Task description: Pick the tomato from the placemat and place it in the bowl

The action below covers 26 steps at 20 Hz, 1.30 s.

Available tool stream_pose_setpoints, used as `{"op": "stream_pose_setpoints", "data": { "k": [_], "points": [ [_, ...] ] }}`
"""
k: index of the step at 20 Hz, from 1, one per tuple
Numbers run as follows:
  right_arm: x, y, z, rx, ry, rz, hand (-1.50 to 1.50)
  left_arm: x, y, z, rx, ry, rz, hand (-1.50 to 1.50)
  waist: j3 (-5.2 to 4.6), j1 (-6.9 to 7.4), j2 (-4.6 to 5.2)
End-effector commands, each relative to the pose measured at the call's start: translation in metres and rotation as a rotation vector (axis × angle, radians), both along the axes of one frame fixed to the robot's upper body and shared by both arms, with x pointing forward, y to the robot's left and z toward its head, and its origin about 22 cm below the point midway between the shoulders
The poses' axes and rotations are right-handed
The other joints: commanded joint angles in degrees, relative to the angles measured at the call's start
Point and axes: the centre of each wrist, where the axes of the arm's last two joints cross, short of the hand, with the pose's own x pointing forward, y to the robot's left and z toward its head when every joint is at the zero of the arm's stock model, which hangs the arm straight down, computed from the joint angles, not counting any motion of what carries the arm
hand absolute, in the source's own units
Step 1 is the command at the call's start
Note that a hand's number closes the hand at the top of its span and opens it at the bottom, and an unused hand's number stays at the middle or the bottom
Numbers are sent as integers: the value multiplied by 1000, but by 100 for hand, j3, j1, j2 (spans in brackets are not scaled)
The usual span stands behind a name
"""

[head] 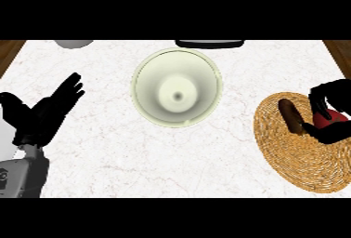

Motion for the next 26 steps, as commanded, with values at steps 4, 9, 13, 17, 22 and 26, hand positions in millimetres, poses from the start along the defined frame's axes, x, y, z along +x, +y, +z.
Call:
{"op": "stream_pose_setpoints", "data": {
  "k": [4,9,13,17,22,26],
  "points": [
    [-38,14,78,-30,-106,57,150,-1,1,-6,-16,8,21,0,-4,-76,-17],
    [-50,37,146,-11,-189,96,150,9,-6,-4,-1,13,3,0,-8,-53,-9],
    [-58,58,154,10,-192,116,150,-7,5,-6,21,-1,-10,0,-3,18,-3],
    [-58,67,167,142,-170,148,150,2,1,-1,16,-5,13,0,-7,-41,-23],
    [-29,129,184,226,-156,134,150,-8,3,-3,1,8,-9,0,-11,41,-25],
    [-35,168,188,268,-169,139,150,0,2,3,8,-5,3,0,-6,19,-15]
  ]
}}
